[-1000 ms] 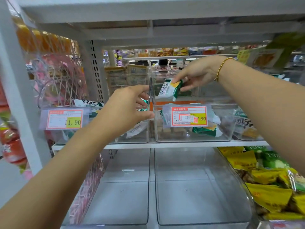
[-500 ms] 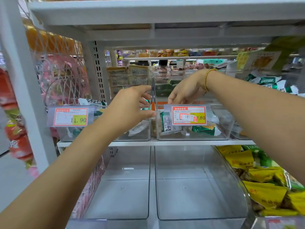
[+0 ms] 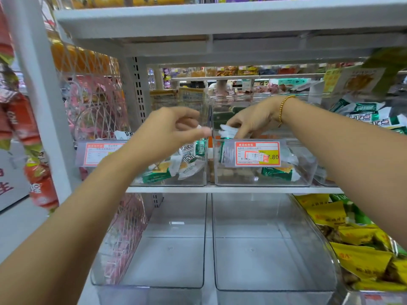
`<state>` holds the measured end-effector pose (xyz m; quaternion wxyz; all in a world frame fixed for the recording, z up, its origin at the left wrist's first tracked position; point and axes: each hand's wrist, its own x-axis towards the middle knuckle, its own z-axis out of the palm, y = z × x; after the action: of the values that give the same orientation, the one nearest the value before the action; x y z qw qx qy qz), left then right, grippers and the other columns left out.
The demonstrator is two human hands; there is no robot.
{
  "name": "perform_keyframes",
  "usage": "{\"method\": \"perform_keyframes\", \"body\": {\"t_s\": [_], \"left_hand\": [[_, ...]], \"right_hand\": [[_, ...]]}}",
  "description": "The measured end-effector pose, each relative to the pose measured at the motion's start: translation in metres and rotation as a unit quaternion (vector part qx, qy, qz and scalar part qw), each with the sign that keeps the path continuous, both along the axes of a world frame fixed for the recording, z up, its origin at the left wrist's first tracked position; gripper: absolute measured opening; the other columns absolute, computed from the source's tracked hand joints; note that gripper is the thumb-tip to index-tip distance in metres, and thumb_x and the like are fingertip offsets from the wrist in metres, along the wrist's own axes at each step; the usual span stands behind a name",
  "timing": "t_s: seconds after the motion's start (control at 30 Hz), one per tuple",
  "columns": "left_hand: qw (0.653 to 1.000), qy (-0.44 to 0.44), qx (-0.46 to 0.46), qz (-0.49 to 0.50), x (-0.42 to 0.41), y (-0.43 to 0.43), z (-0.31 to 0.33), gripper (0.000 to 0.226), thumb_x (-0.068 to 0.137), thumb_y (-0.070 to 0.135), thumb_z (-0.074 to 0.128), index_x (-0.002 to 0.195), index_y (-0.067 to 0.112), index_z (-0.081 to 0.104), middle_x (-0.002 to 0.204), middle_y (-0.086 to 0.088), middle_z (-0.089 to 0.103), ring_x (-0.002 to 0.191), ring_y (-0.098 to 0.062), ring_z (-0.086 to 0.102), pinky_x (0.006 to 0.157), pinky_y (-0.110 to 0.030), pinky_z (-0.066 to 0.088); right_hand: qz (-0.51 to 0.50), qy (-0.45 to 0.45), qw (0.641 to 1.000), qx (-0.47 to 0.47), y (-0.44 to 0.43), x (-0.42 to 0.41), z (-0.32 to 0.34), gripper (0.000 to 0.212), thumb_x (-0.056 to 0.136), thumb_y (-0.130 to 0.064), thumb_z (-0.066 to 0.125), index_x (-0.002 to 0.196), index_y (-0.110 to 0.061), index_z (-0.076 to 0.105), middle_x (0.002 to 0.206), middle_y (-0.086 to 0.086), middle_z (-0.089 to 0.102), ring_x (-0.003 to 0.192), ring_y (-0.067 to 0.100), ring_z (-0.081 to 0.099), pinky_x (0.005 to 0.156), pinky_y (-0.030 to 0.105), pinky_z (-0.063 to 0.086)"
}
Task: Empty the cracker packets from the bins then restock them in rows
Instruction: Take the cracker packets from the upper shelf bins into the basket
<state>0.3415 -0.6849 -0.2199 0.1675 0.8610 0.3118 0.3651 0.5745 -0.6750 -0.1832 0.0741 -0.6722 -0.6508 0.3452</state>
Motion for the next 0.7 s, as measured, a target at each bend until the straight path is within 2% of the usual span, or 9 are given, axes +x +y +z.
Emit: {"method": "perform_keyframes", "body": {"t_s": [0.07,0.1,0.2,0.27,0.33,0.4,0.47,0.6,0.7], "left_hand": [[0.998,-0.019,0.027,0.046,-0.015,0.011,0.005,0.036,0.088,0.046,0.058,0.116,0.024,0.064,0.094,0.014,0.066,0.087,-0.001,0.062,0.07,-0.009,0.045],[0.996,-0.027,0.039,0.08,-0.022,0.02,0.008,0.031,0.092,0.043,0.055,0.113,0.023,0.065,0.094,0.009,0.067,0.087,-0.006,0.062,0.07,-0.014,0.044],[0.985,0.019,0.019,0.171,-0.043,0.05,0.017,0.029,0.094,0.034,0.055,0.113,0.015,0.066,0.104,-0.005,0.066,0.076,-0.013,0.055,0.076,-0.026,0.04],[0.976,0.109,-0.011,0.187,-0.054,0.067,0.02,0.034,0.092,0.037,0.058,0.115,0.014,0.067,0.118,-0.007,0.064,0.082,-0.016,0.054,0.081,-0.028,0.038],[0.965,0.185,-0.045,0.181,-0.062,0.076,0.023,0.046,0.085,0.049,0.061,0.116,0.017,0.068,0.124,-0.004,0.062,0.095,-0.018,0.054,0.087,-0.03,0.037],[0.939,0.28,-0.067,0.189,-0.068,0.08,0.027,0.065,0.074,0.065,0.057,0.12,0.019,0.065,0.128,-0.002,0.06,0.108,-0.022,0.053,0.097,-0.034,0.038],[0.903,0.364,-0.096,0.208,-0.069,0.085,0.034,0.076,0.07,0.068,0.052,0.127,0.018,0.06,0.133,-0.004,0.055,0.117,-0.025,0.051,0.103,-0.037,0.036],[0.888,0.361,-0.199,0.203,-0.065,0.107,0.04,0.052,0.088,0.037,0.061,0.128,0.005,0.053,0.121,-0.01,0.056,0.107,-0.029,0.054,0.093,-0.035,0.046],[0.864,0.386,-0.246,0.207,-0.056,0.111,0.043,0.066,0.083,0.047,0.059,0.128,-0.001,0.048,0.132,-0.014,0.051,0.112,-0.032,0.053,0.097,-0.036,0.045]], "right_hand": [[-0.041,0.042,0.997,0.056,-0.002,0.007,0.001,0.03,0.086,-0.002,0.063,0.112,-0.011,0.051,0.106,0.009,0.062,0.094,0.02,0.065,0.069,0.026,0.058],[-0.059,0.055,0.993,0.081,-0.002,0.01,0.002,0.033,0.086,-0.002,0.064,0.115,-0.01,0.05,0.109,0.01,0.062,0.097,0.022,0.064,0.07,0.027,0.058],[-0.099,0.028,0.981,0.162,-0.006,0.008,0.007,0.049,0.083,-0.009,0.071,0.124,-0.01,0.044,0.107,0.006,0.059,0.084,0.014,0.062,0.052,0.016,0.053],[-0.114,-0.017,0.969,0.216,-0.007,0.004,0.011,0.062,0.081,-0.014,0.074,0.133,-0.012,0.04,0.105,0.003,0.058,0.076,0.009,0.058,0.043,0.011,0.046],[-0.123,-0.051,0.955,0.264,-0.008,0.002,0.014,0.067,0.081,-0.017,0.075,0.136,-0.012,0.037,0.108,0.003,0.055,0.073,0.005,0.054,0.039,0.009,0.043],[-0.129,-0.044,0.944,0.299,-0.008,0.002,0.015,0.067,0.081,-0.018,0.075,0.136,-0.012,0.038,0.107,0.002,0.054,0.073,0.005,0.055,0.042,0.012,0.045],[-0.134,-0.027,0.937,0.322,-0.009,0.003,0.016,0.063,0.08,-0.019,0.076,0.131,-0.014,0.04,0.106,0.001,0.058,0.074,0.004,0.057,0.046,0.013,0.046],[-0.144,-0.005,0.938,0.314,-0.01,0.004,0.014,0.048,0.08,-0.018,0.076,0.115,-0.017,0.043,0.098,0.0,0.061,0.073,0.005,0.059,0.044,0.013,0.047],[-0.155,-0.018,0.937,0.313,-0.013,0.005,0.012,0.058,0.081,-0.02,0.075,0.128,-0.016,0.043,0.108,0.003,0.059,0.073,0.004,0.057,0.047,0.012,0.044]]}}
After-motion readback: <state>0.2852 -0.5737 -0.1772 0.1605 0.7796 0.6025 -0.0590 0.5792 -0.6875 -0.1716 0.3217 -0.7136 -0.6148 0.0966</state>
